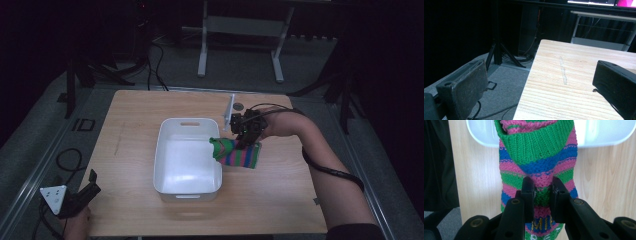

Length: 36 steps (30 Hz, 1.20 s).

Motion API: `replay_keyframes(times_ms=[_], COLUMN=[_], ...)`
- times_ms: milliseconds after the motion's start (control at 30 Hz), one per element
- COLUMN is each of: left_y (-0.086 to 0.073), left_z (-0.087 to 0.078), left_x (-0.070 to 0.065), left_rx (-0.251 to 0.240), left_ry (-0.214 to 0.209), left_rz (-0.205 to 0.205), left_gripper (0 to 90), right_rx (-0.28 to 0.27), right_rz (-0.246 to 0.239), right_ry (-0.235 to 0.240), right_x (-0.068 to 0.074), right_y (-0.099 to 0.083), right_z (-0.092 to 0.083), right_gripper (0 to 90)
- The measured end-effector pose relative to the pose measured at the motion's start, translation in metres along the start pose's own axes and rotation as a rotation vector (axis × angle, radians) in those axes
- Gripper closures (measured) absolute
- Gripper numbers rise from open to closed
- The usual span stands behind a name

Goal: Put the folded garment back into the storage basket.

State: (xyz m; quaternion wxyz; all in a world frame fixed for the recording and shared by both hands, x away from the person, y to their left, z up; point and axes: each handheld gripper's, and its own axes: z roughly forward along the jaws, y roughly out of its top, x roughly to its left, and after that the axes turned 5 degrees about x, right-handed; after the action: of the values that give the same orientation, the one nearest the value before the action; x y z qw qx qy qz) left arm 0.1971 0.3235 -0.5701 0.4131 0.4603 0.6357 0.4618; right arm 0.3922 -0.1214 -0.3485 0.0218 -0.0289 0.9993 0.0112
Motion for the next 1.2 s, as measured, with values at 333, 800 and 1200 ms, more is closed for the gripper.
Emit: replay_keyframes(times_ms=[333,800,1200], left_y=[0.0,0.0,0.0], left_z=[-0.001,-0.002,-0.002], left_x=[0.001,0.002,0.002], left_rx=[0.003,-0.001,0.0], left_ry=[-0.002,-0.004,-0.004], left_rz=[-0.007,-0.014,-0.011], left_gripper=[0.4,0.4,0.4], right_rx=[-0.019,-0.014,-0.017], right_rz=[-0.058,-0.149,-0.164], right_ry=[-0.001,0.006,0.002], right_x=[0.002,0.011,0.009], right_y=[0.043,0.106,0.12], right_z=[-0.007,-0.003,0.005], right_gripper=[75.8,75.8,75.7])
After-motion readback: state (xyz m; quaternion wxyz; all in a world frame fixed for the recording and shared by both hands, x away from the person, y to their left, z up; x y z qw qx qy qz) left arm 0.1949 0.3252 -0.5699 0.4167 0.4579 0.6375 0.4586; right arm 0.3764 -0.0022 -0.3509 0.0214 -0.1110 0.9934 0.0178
